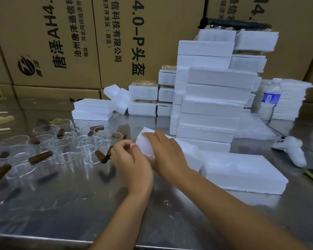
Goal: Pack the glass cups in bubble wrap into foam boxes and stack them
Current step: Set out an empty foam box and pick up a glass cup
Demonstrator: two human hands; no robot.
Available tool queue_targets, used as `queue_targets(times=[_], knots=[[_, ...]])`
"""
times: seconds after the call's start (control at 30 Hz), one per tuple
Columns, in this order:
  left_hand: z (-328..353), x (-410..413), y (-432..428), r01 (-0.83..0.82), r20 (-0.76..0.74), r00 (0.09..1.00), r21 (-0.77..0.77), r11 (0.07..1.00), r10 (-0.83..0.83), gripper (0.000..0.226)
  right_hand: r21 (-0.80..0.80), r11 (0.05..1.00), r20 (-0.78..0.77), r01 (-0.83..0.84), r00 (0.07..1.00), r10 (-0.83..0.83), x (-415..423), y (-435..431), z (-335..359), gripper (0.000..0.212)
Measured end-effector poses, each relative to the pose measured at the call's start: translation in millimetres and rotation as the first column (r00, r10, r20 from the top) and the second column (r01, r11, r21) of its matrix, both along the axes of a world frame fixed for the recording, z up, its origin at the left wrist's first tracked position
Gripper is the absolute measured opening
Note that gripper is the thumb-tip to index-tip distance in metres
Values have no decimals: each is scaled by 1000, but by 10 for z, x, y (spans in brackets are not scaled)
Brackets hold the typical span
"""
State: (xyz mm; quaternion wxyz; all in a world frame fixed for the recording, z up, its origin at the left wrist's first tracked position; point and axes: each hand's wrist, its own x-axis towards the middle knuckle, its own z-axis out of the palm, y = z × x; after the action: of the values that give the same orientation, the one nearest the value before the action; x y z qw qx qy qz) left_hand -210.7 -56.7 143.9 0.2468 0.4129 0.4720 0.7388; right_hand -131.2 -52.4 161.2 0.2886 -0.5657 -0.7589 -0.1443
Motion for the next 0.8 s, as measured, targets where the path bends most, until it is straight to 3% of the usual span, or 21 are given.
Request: queue_targets(times=[0.13,0.2,0.3,0.43,0.53,0.63,0.7,0.8], knots=[[34,15,-59,42,15,999,50,998,-43,27,-33,999,210,8,978,-1,-31,55,-104,44],[42,22,-74,75,33,996,49,996,-77,30,-67,998,208,-15,978,29,-61,62,-125,36],[64,35,-110,117,29,992,83,990,-120,29,-127,990,52,-60,996,67,-75,84,-87,34],[89,18,-168,151,32,986,199,968,-161,13,-147,980,-282,-134,955,88,-125,152,40,8],[93,-24,-137,196,180,958,166,966,-225,12,-199,945,-582,-259,807,98,-224,250,136,2],[62,-43,-77,257,297,924,-17,966,-241,21,-188,936,-781,-298,623,41,-297,374,303,15],[15,-15,-41,344,228,924,-136,929,-309,21,-204,935,-810,-290,586,4,-319,435,446,21],[-68,66,-77,445,-83,875,-254,859,-478,18,-343,875,-778,-341,625,-61,-378,500,647,18]])
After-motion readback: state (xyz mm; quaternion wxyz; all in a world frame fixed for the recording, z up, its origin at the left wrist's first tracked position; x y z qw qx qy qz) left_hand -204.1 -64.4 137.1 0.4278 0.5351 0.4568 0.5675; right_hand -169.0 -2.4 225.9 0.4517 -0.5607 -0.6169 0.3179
